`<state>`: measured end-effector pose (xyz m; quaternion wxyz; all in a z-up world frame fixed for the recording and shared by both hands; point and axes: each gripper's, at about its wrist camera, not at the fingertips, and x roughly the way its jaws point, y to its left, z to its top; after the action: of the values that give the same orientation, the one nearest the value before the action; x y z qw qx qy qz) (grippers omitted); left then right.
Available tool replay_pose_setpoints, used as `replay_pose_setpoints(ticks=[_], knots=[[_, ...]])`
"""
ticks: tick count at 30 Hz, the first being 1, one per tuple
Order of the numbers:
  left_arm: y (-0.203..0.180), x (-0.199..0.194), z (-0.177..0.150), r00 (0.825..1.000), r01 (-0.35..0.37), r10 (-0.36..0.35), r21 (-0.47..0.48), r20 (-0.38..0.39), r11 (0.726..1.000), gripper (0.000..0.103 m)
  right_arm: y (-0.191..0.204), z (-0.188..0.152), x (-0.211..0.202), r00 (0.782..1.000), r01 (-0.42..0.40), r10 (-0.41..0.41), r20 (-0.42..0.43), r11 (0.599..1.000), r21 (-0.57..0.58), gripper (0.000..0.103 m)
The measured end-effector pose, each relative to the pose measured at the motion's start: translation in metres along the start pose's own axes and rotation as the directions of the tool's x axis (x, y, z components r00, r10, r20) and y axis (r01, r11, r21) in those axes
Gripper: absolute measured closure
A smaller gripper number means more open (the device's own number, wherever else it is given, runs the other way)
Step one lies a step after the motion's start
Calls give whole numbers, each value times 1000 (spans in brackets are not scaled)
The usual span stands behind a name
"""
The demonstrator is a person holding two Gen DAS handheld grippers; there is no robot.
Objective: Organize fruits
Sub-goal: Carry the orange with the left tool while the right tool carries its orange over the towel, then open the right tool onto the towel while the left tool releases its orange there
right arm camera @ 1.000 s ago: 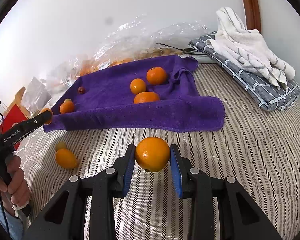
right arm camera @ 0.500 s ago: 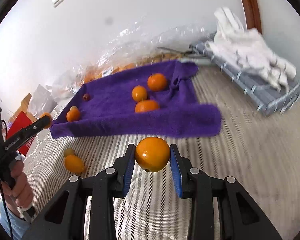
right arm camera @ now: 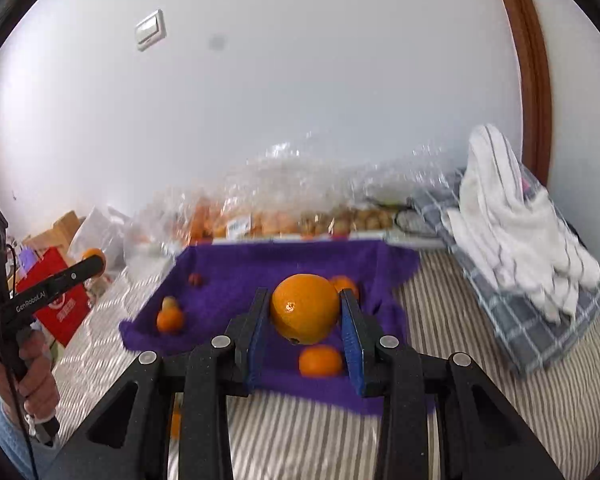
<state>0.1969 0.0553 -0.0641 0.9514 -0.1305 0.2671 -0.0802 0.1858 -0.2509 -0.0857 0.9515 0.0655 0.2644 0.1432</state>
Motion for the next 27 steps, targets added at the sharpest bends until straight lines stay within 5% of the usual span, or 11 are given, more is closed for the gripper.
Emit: replay_pose_setpoints(ticks=[4,8,13,27], knots=[[10,26,14,998,57,-59,-75,-31,996,72,3,17,24,1000,-1,1,12,1000,3,69],[16,56,17,998,30,-34,-80,-53,996,72,0,24,49,1000,2,-2,-2,1000,10,69],[23,91,2,990,-103,100,-20,-96,995,73,-18,6,81,998,31,-29,-51,999,28,69],[27,125,-21,962,-212,223,85,-160,974,72,-25,-23,127,972,104,-105,-211,994,-19,69]])
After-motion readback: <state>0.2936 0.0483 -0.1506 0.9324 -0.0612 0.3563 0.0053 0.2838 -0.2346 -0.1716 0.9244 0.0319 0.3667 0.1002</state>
